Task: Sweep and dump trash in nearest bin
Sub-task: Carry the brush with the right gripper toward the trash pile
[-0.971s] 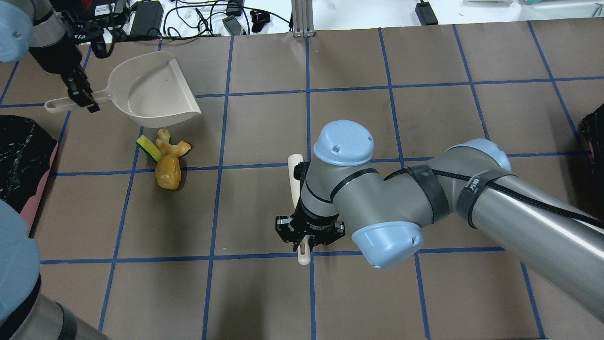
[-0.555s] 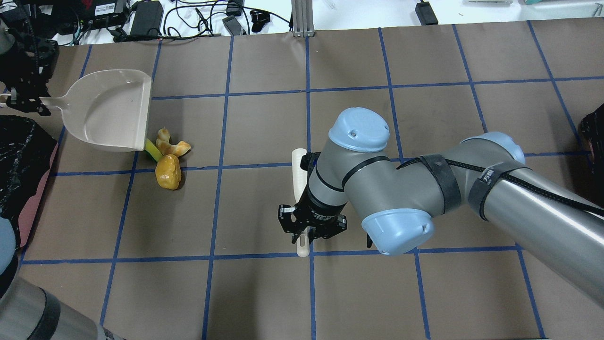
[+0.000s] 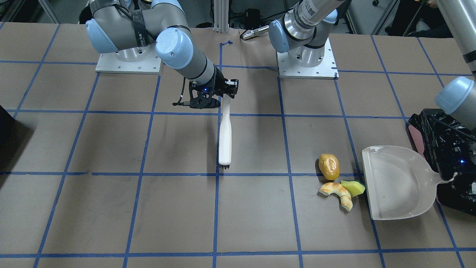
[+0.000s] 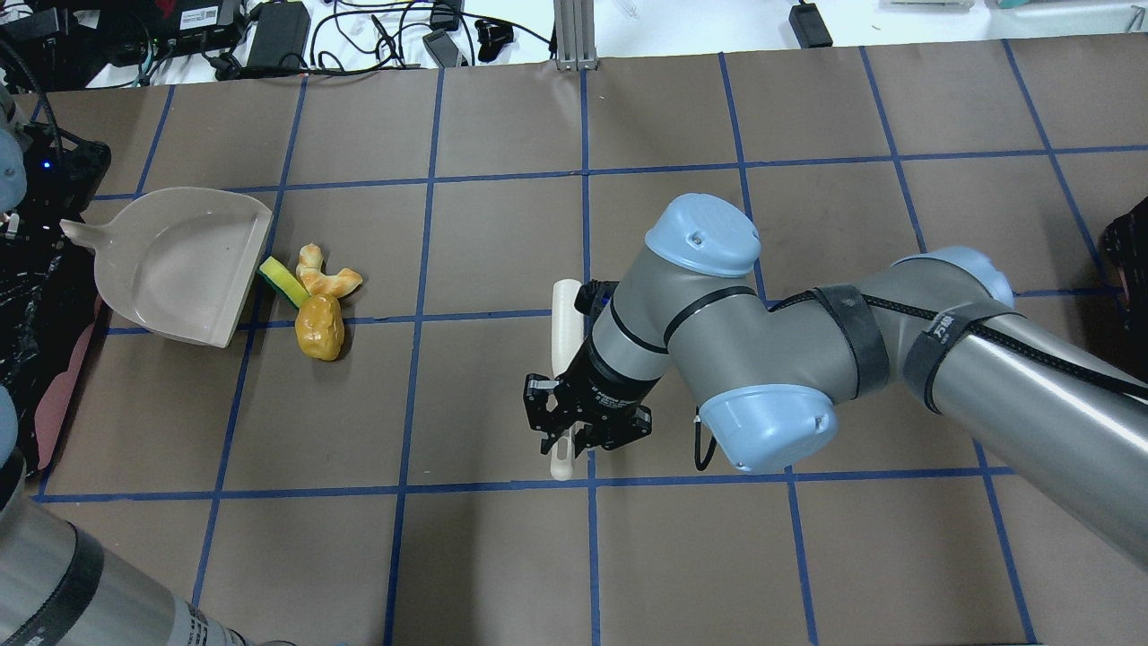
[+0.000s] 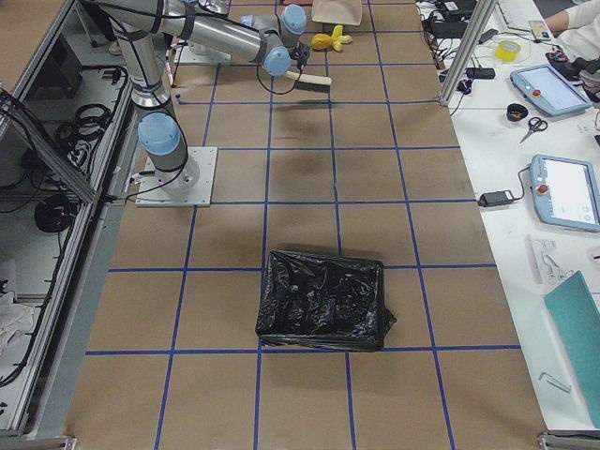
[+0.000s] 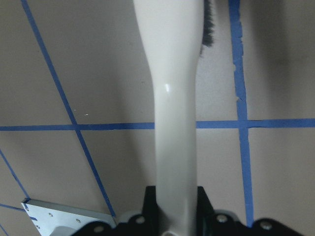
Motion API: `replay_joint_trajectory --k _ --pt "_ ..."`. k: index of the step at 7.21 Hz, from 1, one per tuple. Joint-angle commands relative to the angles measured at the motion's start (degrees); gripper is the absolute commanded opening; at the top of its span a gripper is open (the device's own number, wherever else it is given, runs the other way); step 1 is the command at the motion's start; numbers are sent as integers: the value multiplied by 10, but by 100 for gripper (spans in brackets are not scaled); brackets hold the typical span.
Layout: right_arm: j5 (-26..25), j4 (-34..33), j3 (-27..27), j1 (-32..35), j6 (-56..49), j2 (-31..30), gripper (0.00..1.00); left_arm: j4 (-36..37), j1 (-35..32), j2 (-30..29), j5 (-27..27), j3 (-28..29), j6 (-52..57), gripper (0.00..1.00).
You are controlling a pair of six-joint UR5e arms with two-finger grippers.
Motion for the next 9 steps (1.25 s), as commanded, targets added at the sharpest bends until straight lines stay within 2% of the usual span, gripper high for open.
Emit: replay_joint_trajectory --k 1,3,6,7,9 --pt "14 -12 -9 -4 43 4 0 5 0 -15 7 -6 -20 0" --pt "36 -69 -42 9 156 22 0 5 0 -18 18 -18 -29 0" --pt "46 -255 -80 61 293 137 0 11 0 -19 17 -28 -42 0" --pt "60 -276 -95 70 324 154 0 20 0 -19 17 -34 -41 0" --pt "21 -272 -175 106 367 200 0 45 0 -18 16 -40 -35 0"
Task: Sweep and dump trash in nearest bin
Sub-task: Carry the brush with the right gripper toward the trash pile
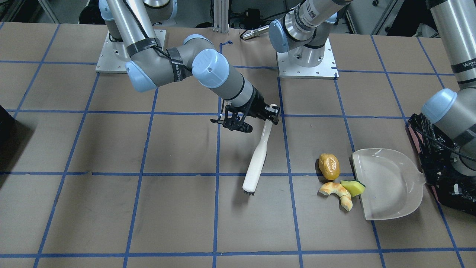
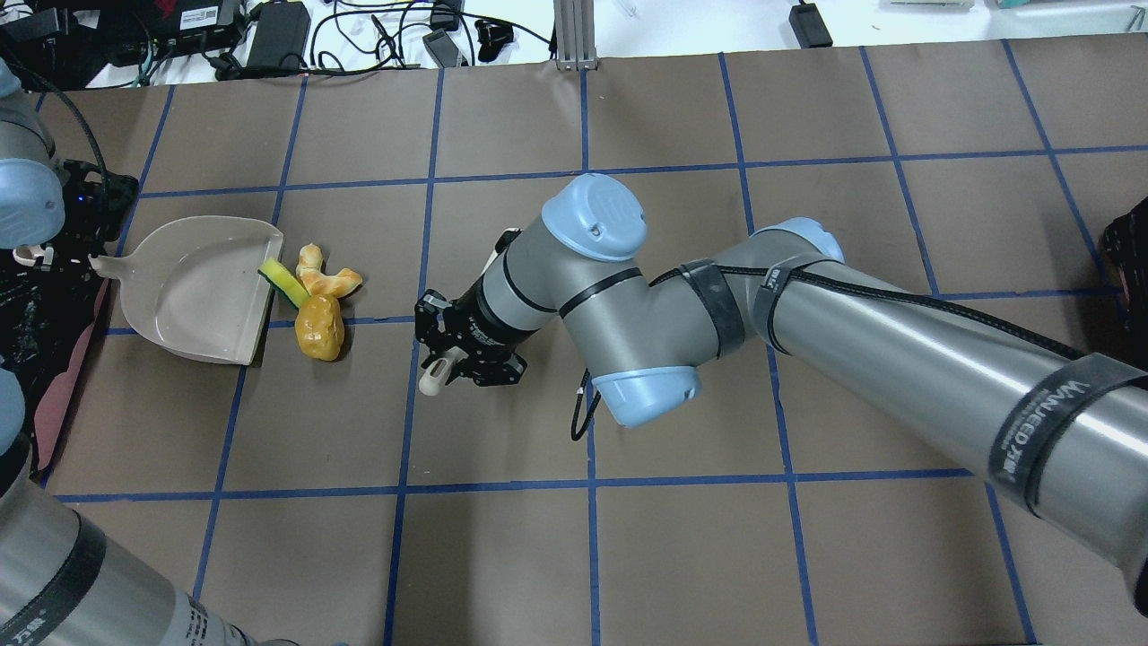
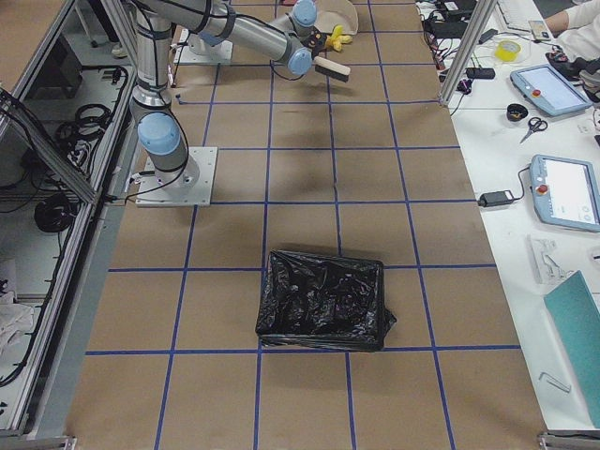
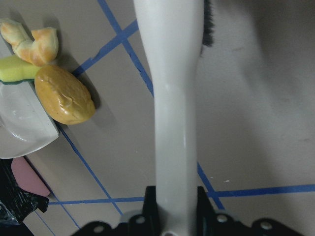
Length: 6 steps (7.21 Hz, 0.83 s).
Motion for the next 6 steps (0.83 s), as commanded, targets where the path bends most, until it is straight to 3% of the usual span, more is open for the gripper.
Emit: replay_joint_trajectory --k 1,2,3,6 --pt "-64 -3 -114 61 80 80 0 29 -1 2 0 -11 3 0" --pt "-109 -2 -176 97 121 129 0 39 -1 5 -1 -16 3 0" --pt "-131 3 -204 115 156 153 0 41 -1 5 -1 -17 3 0" --pt "-157 3 -206 146 223 156 0 41 -3 5 0 -17 3 0"
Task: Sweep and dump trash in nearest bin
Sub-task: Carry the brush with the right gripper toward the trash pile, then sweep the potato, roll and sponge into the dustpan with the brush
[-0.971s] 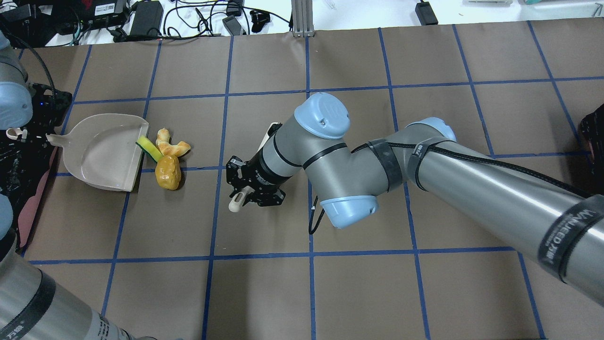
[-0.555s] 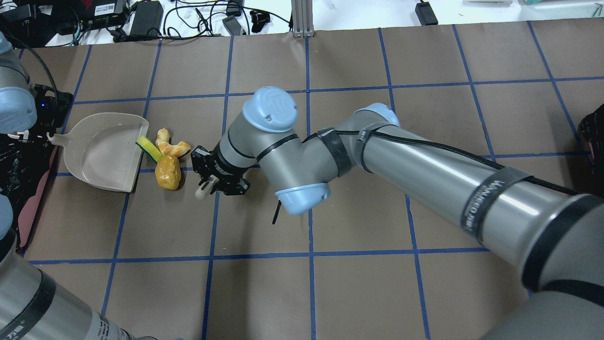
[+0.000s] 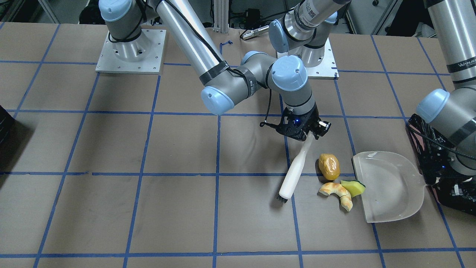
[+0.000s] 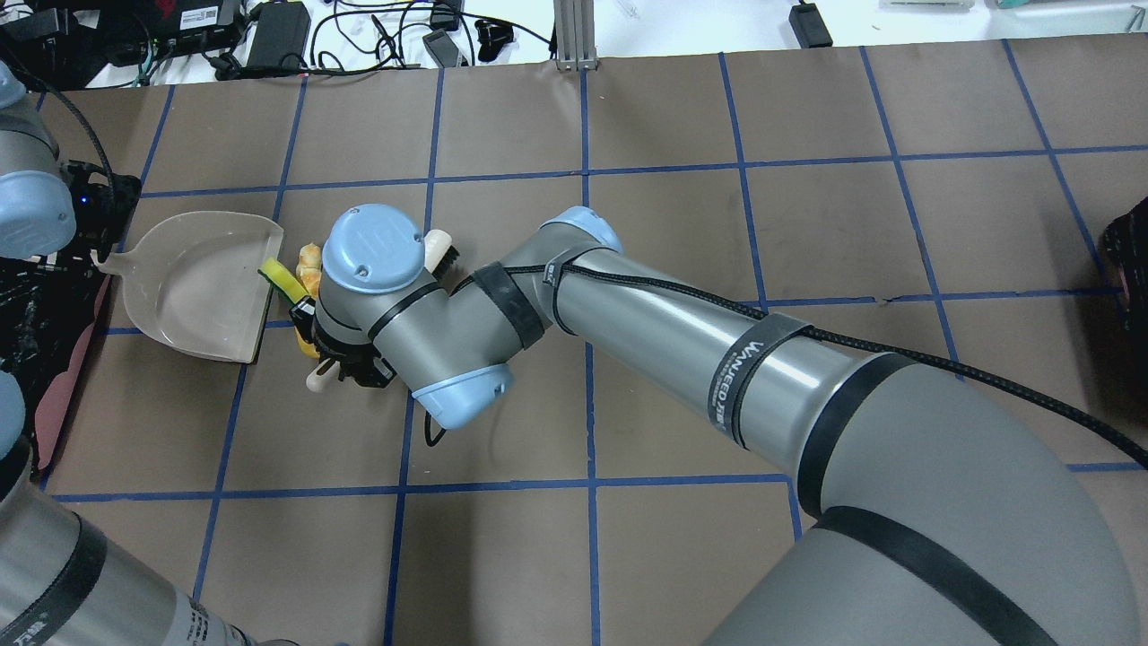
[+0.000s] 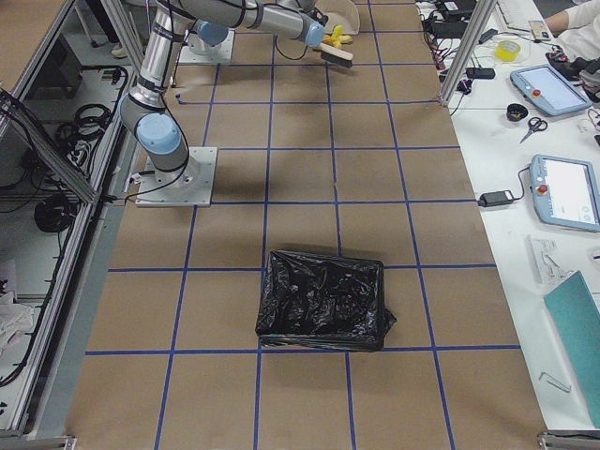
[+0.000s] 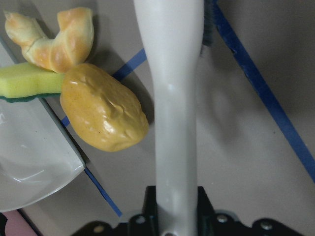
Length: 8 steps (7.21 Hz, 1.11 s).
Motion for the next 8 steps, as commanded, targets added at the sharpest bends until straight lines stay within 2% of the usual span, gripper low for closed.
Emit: replay_joint_trajectory --k 1,6,8 --pt "-6 4 -2 21 55 2 0 0 0 -2 0 1 0 0" --pt "-26 4 -4 78 104 2 0 0 0 -3 1 1 0 0" --pt "-31 4 -10 83 91 5 0 1 0 -3 1 1 -1 0"
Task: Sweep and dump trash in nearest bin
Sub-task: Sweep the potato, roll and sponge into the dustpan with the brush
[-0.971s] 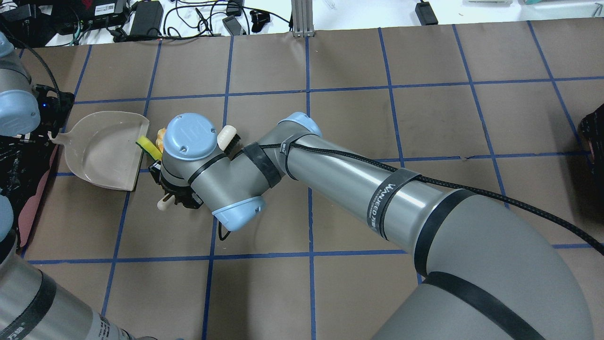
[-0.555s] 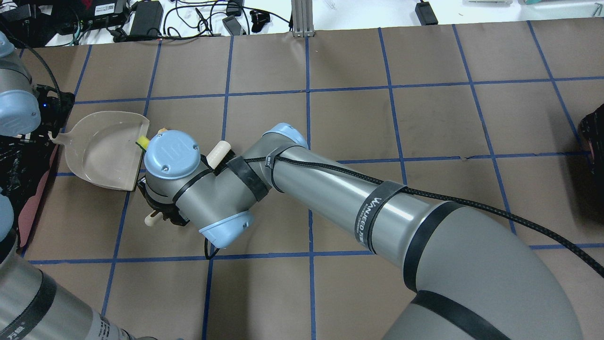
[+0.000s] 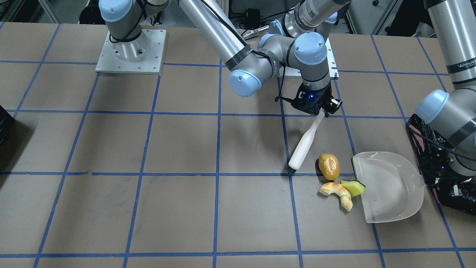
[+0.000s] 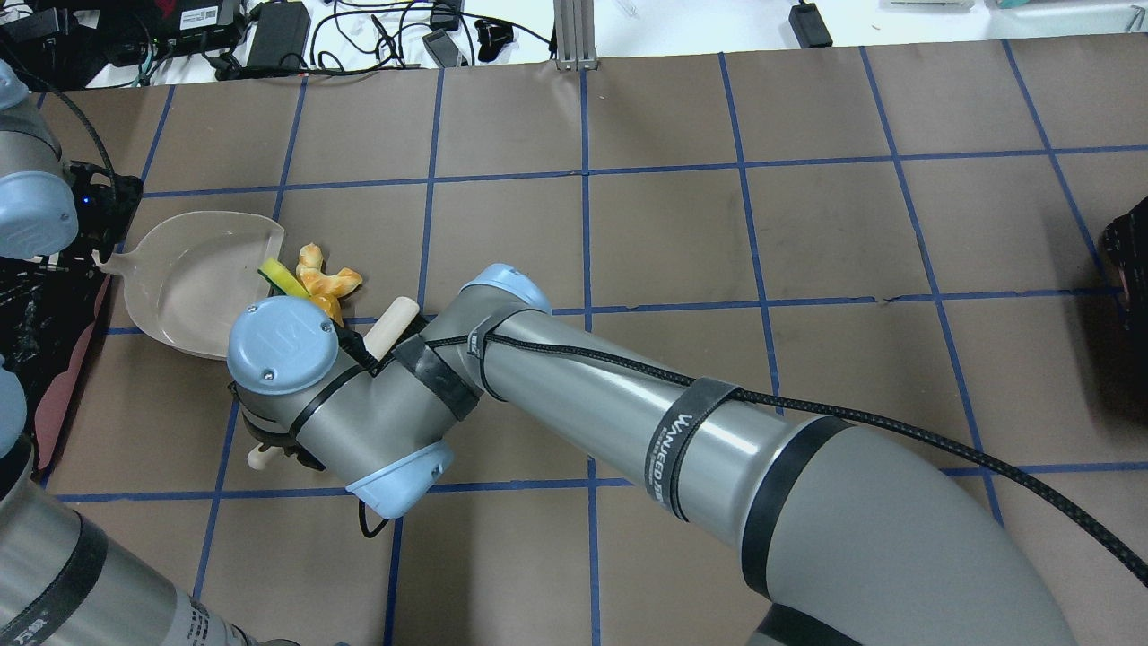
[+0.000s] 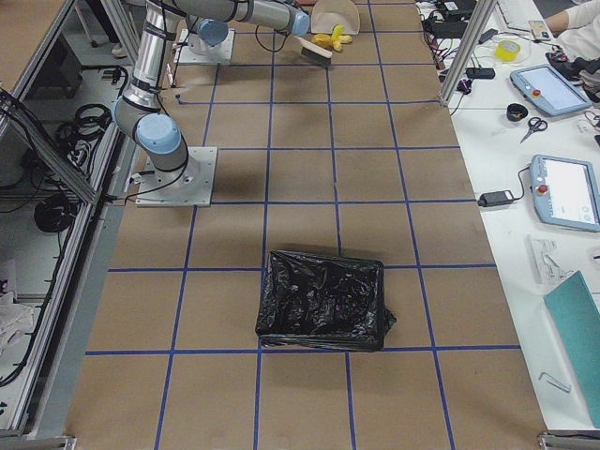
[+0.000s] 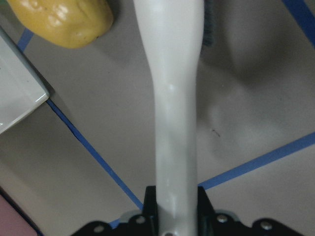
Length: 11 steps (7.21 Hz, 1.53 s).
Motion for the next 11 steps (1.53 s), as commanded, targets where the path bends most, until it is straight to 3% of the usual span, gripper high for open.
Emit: replay_joint_trajectory --k 1,2,4,5,11 --pt "-10 2 -24 3 -29 22 0 0 0 0 0 -1 -1 0" --pt "-18 5 -70 3 -43 63 0 -1 0 0 0 -1 0 0" --pt "-24 103 -201 -4 -79 122 0 0 0 1 0 -1 -2 0" --pt "-50 145 -246 -5 -150 140 0 1 -1 1 0 -2 -2 0" --pt "-56 146 -380 -4 -164 226 0 2 -1 0 0 0 -2 0"
